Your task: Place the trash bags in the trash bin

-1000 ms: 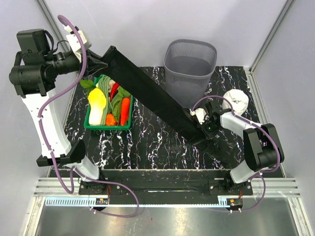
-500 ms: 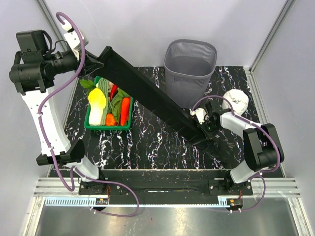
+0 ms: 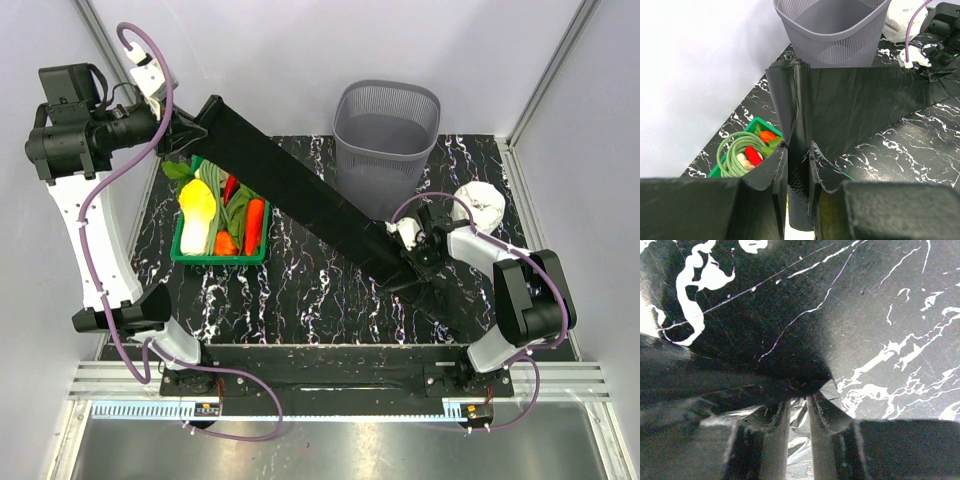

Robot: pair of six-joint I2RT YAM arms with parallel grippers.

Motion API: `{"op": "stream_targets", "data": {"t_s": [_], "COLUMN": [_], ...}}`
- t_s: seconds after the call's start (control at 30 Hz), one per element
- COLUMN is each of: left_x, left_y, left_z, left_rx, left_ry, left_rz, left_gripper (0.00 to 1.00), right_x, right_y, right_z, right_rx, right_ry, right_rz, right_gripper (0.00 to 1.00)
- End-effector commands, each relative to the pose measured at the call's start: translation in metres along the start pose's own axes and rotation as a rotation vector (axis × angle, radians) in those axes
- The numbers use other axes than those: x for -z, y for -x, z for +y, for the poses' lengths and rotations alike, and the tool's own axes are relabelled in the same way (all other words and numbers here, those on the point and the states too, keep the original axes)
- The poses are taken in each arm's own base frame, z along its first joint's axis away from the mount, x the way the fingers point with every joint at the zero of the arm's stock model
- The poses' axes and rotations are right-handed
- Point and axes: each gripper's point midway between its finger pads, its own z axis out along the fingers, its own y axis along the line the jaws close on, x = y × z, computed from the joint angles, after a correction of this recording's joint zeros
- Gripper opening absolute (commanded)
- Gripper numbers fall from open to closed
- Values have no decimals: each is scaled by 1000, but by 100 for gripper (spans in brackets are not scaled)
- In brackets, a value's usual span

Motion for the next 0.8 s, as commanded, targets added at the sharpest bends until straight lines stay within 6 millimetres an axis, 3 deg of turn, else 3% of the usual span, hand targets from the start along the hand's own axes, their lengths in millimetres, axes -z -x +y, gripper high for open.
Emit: {"op": "stream_targets", "data": {"t_s": [0.0, 0.27, 0.77], "left_x": [5, -4, -2], "left_y": [10, 2, -1], "left_z": [3, -2, -11], "left_rx": [-88, -71, -102], "left_ry": [17, -54, -82], "left_rz": [-35, -53, -50], "left_gripper": [0, 0, 0], "right_x": [-7, 6, 23], "right_y": [-11, 5, 22], "right_z": [8, 8, 10], "right_rx": [-10, -12, -32], "right_ry": [46, 60, 71], "right_rz": [45, -3, -62], "right_gripper": [30, 45, 57]}}
